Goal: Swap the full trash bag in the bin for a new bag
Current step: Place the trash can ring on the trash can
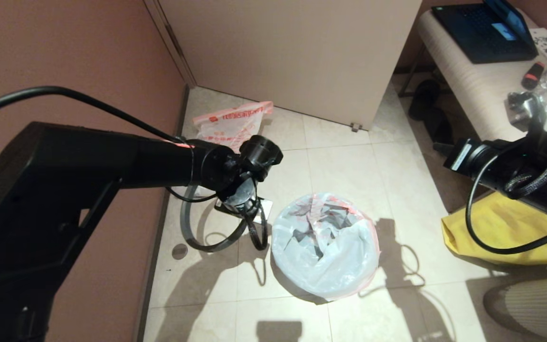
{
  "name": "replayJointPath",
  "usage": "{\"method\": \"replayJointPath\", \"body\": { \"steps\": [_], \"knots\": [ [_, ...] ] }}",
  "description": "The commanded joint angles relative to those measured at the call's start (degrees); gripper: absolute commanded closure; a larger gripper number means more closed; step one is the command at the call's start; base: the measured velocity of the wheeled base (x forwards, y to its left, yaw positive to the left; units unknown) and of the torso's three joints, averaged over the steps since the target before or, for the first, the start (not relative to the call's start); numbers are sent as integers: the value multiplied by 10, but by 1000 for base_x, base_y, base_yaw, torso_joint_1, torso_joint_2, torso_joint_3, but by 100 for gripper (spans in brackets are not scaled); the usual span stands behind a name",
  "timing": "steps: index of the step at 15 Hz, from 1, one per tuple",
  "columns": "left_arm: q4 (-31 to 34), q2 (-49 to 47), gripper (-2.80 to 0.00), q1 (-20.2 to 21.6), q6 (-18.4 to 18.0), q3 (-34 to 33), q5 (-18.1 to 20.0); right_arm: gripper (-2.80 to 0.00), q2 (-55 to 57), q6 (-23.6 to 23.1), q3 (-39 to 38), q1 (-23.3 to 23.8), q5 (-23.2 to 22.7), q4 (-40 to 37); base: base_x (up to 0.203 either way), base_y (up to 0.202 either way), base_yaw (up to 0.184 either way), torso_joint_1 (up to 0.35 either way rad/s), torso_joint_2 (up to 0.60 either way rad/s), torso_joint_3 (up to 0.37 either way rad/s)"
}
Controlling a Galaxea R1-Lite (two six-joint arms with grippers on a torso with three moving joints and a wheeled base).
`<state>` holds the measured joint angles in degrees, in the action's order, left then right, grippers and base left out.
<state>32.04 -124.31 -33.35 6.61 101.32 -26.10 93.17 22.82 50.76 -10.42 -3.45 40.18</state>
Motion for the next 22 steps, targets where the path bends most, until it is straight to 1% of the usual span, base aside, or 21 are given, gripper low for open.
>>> {"method": "replayJointPath", "body": {
  "steps": [1,2,3,4,5,6,7,8,9,11,15,17,19,22],
  "knots": [
    [19,-4,0,-41,-1,77,2,0,-33,1,1,12,-13,2,0,0,0,0,0,0],
    [23,-23,0,-55,-10,109,8,0,-45,1,0,15,-16,1,0,0,0,0,0,0],
    [7,-50,0,-74,-43,120,17,0,-56,0,1,22,-18,0,0,0,0,0,0,0],
    [-21,-68,0,-90,-64,119,22,0,-61,0,2,31,-20,0,0,0,0,0,0,0],
    [-46,-79,0,-109,-75,117,27,0,-66,-1,3,37,-26,0,0,0,0,0,0,0],
    [-56,-84,0,-119,-81,117,40,0,-69,-1,3,42,-30,0,0,0,0,0,0,0],
    [-60,-87,0,-128,-91,116,61,0,-75,-1,3,51,-39,0,0,0,0,0,0,0],
    [-63,-93,0,-133,-105,116,72,0,-80,-1,4,59,-44,0,0,0,0,0,0,0],
    [-71,-99,0,-140,-119,116,74,0,-86,-1,5,64,-47,0,0,0,0,0,0,0],
    [-87,-110,0,-148,-133,114,74,0,-97,-1,5,66,-48,-1,0,0,0,0,0,0],
    [-83,-101,0,-169,-134,102,73,0,-118,-1,10,66,-49,-15,0,0,0,0,0,0],
    [-53,-90,0,-180,-128,95,73,0,-120,-1,10,66,-51,-16,0,0,0,0,0,0],
    [-5,-73,0,-197,-119,97,78,0,-123,-1,10,66,-52,-17,0,0,0,0,0,0],
    [-8,-87,0,-206,-121,100,90,0,-123,-1,10,66,-52,-17,0,0,0,0,0,0]
  ]
}}
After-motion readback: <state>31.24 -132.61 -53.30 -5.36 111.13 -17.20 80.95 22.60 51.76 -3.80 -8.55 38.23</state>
